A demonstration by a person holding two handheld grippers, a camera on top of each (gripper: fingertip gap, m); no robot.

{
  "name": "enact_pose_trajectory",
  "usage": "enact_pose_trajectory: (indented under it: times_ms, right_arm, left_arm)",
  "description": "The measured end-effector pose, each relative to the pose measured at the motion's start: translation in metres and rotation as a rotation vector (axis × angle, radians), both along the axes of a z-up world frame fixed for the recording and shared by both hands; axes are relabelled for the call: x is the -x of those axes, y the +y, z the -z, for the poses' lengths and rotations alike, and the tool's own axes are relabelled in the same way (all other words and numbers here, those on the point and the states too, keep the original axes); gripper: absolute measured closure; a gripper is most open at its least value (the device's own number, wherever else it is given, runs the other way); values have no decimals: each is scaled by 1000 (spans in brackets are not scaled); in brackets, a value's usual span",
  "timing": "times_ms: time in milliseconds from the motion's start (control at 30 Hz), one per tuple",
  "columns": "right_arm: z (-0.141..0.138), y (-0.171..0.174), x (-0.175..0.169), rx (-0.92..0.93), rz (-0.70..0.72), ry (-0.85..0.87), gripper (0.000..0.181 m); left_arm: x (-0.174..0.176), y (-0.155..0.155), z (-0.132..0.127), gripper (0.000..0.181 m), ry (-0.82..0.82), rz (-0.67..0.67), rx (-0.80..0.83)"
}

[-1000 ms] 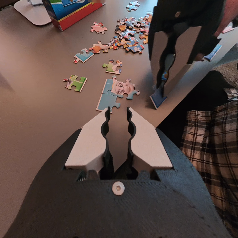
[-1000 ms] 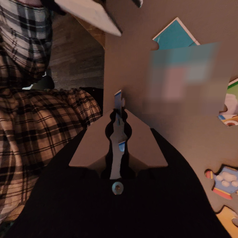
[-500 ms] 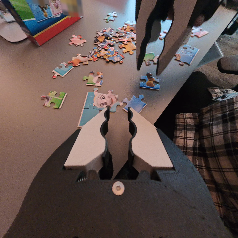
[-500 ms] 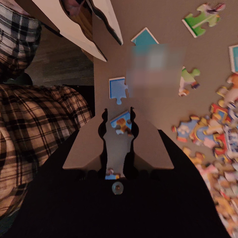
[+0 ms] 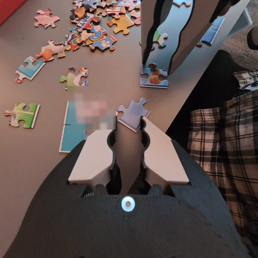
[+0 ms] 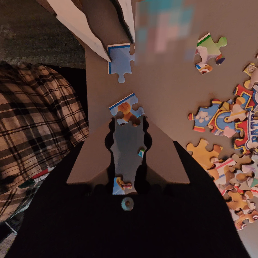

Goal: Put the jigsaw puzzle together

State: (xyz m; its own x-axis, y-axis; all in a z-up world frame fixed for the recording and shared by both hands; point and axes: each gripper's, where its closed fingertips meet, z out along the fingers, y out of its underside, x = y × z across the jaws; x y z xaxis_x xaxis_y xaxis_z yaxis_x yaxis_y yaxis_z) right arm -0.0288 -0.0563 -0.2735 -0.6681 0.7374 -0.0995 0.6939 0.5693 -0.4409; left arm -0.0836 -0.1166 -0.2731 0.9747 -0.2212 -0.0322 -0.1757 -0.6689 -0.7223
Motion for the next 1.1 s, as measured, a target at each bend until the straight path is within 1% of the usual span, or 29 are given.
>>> enact_pose_trajectory:
  times_ms: [100, 333, 400, 433, 500, 567, 667, 733, 800, 900, 1033, 1100]
  right_arm:
    - [2, -2, 3, -18, -13, 21, 145]
    - [2, 9, -5, -67, -24, 2, 161]
    - [1, 17, -6, -93, 0, 10, 159]
    - [-1, 19, -7, -92, 10, 17, 155]
    - [-11, 20, -10, -55, 28, 45, 152]
    - [-22, 31, -17, -43, 63, 73, 151]
    - [-35, 62, -35, -69, 149, 97, 149]
    - [-42, 88, -52, -77, 225, 103, 147]
    - [-49, 114, -72, -80, 295, 114, 148]
    - [-57, 164, -102, -139, 441, 130, 150]
    - [-50, 240, -148, -248, 652, 83, 150]
    - [-45, 259, -162, -241, 710, 73, 147]
  left_arm:
    - [-2, -2, 1, 150, -10, 8, 9]
    - [-9, -3, 1, 151, -24, 39, 20]
    - [-14, -3, 1, 156, -31, 57, 24]
    - [-16, -3, 1, 156, -37, 58, 22]
    - [-22, -1, 1, 156, -50, 66, 15]
    - [-24, 0, 1, 155, -49, 67, 12]
    - [-23, 2, 0, 148, -35, 58, 4]
    - [-22, 3, -2, 147, -40, 57, -15]
    - [-21, 5, -6, 147, -47, 55, -35]
    - [-19, 11, -14, 148, -72, 48, -90]
    - [-6, 21, -24, 150, -57, 14, -150]
    - [-2, 25, -26, 151, -63, 3, -171]
